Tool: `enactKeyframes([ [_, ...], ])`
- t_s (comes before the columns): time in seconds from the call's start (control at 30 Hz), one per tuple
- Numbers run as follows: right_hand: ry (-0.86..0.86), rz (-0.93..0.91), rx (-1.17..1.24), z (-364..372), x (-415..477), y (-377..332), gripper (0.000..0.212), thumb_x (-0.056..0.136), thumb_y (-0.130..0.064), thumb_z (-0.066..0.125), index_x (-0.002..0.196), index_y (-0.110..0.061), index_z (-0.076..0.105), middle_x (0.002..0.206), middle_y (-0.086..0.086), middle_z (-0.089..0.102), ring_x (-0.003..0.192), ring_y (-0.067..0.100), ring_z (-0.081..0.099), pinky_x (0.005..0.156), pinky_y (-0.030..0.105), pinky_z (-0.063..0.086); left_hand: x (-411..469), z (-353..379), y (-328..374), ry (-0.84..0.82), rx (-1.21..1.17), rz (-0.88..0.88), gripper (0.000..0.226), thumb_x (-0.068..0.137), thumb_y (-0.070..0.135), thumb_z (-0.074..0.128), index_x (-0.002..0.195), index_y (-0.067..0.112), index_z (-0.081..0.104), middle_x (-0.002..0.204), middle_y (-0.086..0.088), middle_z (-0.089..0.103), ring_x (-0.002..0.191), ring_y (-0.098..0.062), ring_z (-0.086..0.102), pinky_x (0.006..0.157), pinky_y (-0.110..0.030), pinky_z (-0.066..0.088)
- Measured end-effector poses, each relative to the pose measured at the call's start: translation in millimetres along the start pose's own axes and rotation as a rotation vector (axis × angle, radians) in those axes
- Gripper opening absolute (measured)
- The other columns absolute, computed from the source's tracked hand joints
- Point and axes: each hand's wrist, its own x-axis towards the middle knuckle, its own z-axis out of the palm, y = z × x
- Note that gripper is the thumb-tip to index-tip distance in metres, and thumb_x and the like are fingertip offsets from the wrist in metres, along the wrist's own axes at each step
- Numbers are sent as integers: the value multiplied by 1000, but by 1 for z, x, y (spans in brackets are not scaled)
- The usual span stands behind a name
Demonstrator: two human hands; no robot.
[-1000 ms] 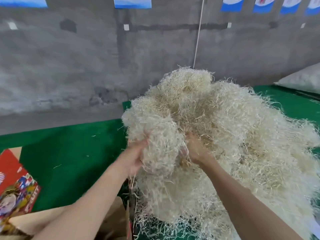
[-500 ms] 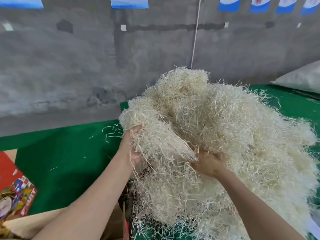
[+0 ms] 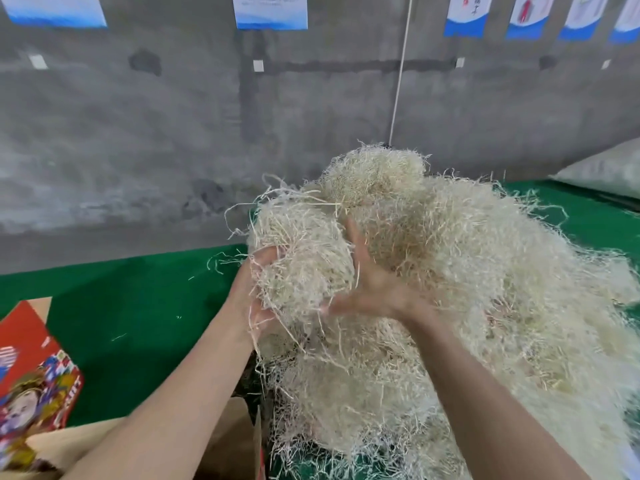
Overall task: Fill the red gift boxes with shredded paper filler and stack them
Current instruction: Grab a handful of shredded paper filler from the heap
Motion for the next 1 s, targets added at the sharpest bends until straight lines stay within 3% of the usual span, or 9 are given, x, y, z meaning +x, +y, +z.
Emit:
enactKeyframes([
  [0.07, 45, 69, 79, 18, 4, 14, 119, 68, -29, 78, 146, -26, -11, 154, -4, 7, 139, 14, 14, 113, 35, 9, -2, 1, 3, 16, 81, 19, 18, 87, 15, 51, 82, 14, 69, 63, -5, 70, 53, -19, 67, 48, -30, 55],
  [0.17, 122, 87, 163, 14, -1, 34, 86, 72, -26, 77, 136, -28, 19, 132, -13, 33, 115, 4, 36, 102, 28, 24, -1, -11, 2, 101, 131, -30, 11, 83, 18, 57, 93, 15, 59, 86, -8, 67, 70, -22, 64, 64, -31, 53],
  [0.3, 80, 52, -13, -5, -4, 44, 39, 81, -10, 66, 108, -19, 39, 100, -7, 44, 87, 4, 46, 77, 20, 48, 7, -32, -10, 63, -50, -24, 12, 81, 25, 56, 81, 14, 57, 74, -7, 61, 62, -22, 58, 62, -32, 46],
  [0.4, 66, 43, -34, 1, -6, 39, 54, 85, -8, 59, 135, -17, 38, 131, -13, 31, 120, 7, 34, 106, 34, 30, 9, -28, -27, 52, 53, -155, 33, 65, 29, 69, 93, 14, 60, 95, -14, 67, 81, -32, 65, 74, -42, 53],
  [0.47, 68, 31, 70, 8, -7, 29, 50, 83, -2, 54, 132, -6, 44, 139, 2, 39, 126, 18, 40, 109, 41, 30, 4, -9, -40, -23, 168, -281, 47, 55, 20, 74, 100, 13, 62, 111, -20, 64, 97, -36, 62, 87, -51, 49],
  [0.53, 39, -51, -14, 12, -9, 24, 33, 79, -13, 55, 104, 8, 58, 106, 21, 62, 96, 31, 61, 91, 47, 47, 4, 4, -44, -2, 175, -292, 54, 60, 20, 71, 111, 9, 61, 123, -22, 58, 108, -37, 57, 95, -52, 44],
  [0.6, 12, -60, -186, 14, -9, 37, 23, 81, -28, 56, 75, -6, 58, 81, 6, 61, 76, 21, 60, 83, 51, 50, 11, 2, -32, 96, 47, -208, 58, 65, 24, 68, 120, 10, 56, 122, -21, 58, 108, -37, 58, 97, -53, 44],
  [0.83, -169, 410, -615, 19, -30, 136, 56, 88, -44, 47, 138, -19, 40, 151, 4, 24, 133, 24, 31, 110, 36, 26, 8, -7, 25, 202, -102, 37, 21, 83, 34, 60, 89, 14, 61, 71, -7, 73, 62, -22, 71, 58, -32, 52],
  [1.0, -213, 200, -542, -4, -29, 106, 52, 83, -45, 61, 130, -26, 49, 138, -10, 45, 122, 12, 45, 106, 31, 34, -5, 2, 31, 223, 139, 126, 7, 84, 30, 59, 85, 27, 52, 75, 1, 64, 64, -17, 65, 48, -25, 47],
])
